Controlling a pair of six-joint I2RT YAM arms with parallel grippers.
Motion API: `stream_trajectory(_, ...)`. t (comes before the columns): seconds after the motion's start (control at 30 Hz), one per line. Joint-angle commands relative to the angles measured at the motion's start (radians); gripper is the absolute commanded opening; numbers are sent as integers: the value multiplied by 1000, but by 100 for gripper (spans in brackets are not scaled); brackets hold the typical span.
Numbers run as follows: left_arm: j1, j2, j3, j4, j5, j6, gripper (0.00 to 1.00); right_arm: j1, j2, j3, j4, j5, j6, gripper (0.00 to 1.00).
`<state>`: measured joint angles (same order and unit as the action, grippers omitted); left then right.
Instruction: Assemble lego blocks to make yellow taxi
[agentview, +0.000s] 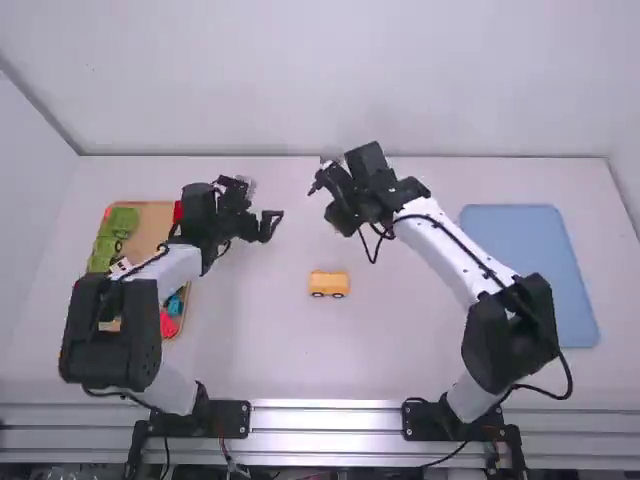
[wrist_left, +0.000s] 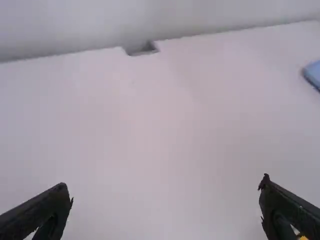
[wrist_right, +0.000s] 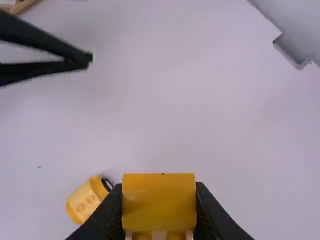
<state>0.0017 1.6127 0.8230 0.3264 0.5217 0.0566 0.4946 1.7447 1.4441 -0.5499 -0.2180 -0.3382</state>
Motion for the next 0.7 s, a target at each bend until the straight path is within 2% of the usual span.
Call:
stream_trajectory(0.0,-2,-142,14,-55,-178,-12,99,14,15,-3,11,-55,16,19)
stream_trajectory(0.17,-2,-365,13,-231,-412,-53,99,83,73,-3,53,-50,-12,19)
stream_trajectory(0.37,-2,-575,-13,-382,-771,-248,99,157,150,43,42,-48,-65,18)
stream_trajectory(0.47,-1,-689,-37,-468,-944,-374,99,189,222,140,-67,-80,-151,16)
stream_trajectory(0.67,-2,-792,-95,-494,-1064,-391,99,255,363,311,-222,-30,-237,16)
